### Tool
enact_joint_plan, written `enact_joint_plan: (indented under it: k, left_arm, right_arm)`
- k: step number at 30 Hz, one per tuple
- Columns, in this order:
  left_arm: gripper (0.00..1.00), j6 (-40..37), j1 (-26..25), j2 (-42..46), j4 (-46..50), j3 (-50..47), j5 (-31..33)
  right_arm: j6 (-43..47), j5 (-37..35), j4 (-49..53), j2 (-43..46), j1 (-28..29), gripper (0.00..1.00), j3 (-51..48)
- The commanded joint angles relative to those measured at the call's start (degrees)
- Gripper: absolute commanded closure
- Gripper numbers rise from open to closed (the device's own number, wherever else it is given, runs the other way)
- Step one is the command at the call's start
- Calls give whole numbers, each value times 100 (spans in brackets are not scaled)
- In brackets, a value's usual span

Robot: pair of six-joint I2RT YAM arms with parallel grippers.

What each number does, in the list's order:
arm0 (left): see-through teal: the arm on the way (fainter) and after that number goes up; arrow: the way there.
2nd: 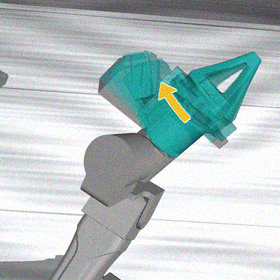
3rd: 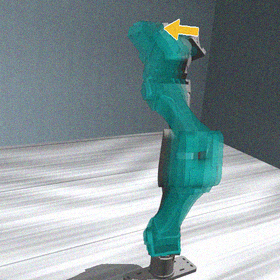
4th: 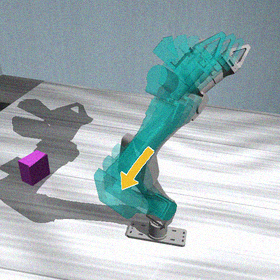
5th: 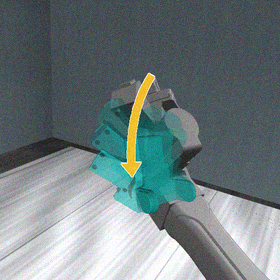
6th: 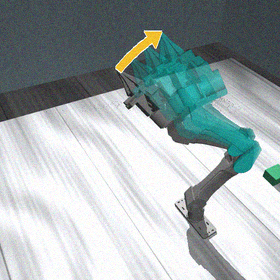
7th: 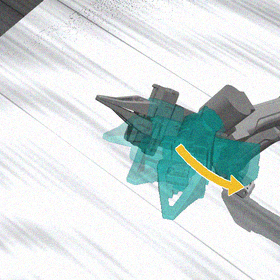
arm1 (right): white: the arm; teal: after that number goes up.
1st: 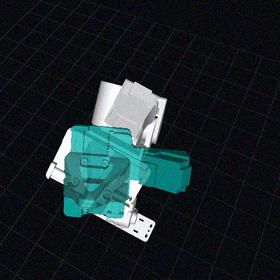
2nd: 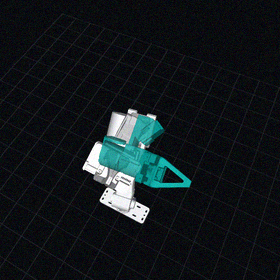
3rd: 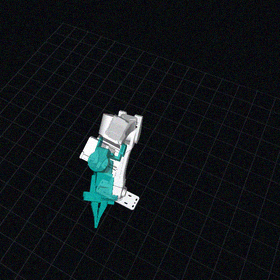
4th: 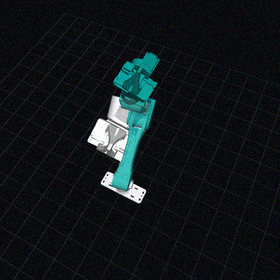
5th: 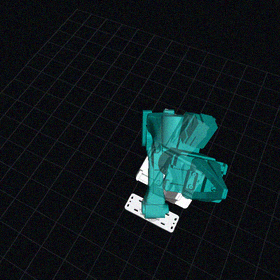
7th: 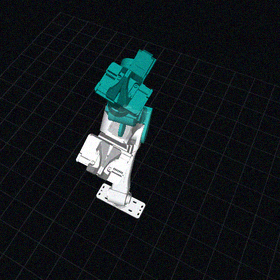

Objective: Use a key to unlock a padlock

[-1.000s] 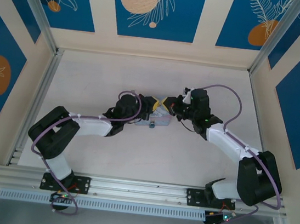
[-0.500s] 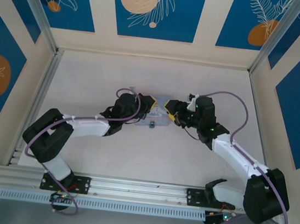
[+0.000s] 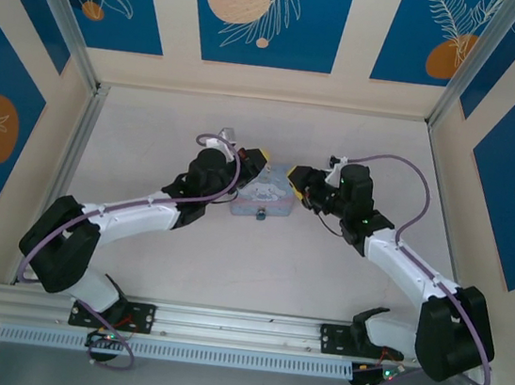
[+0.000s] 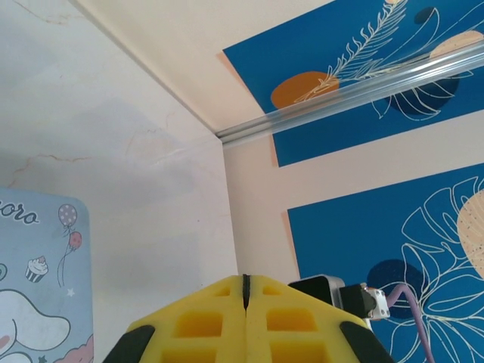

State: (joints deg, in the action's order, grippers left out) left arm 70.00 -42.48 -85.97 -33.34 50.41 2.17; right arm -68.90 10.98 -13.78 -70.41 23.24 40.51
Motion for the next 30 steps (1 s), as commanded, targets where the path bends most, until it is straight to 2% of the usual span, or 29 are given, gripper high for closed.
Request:
enact_joint_plan:
  k: [1, 9, 22, 30]
  left_arm:
    - [100, 189, 22, 42, -2, 62, 249]
    - [100, 1190, 29, -222, -399, -76, 423]
    - [100, 1457, 22, -288, -463, -29, 433]
    - [100, 1502, 27, -341, -488, -36, 433]
  right_arm:
    - [-120, 106, -832, -187, 144, 58, 329]
    - [-294, 11, -1261, -555, 382, 61, 449]
    - [-406, 35, -1519, -866, 488, 66, 545]
    - [-428, 111, -1553, -923, 523, 73, 535]
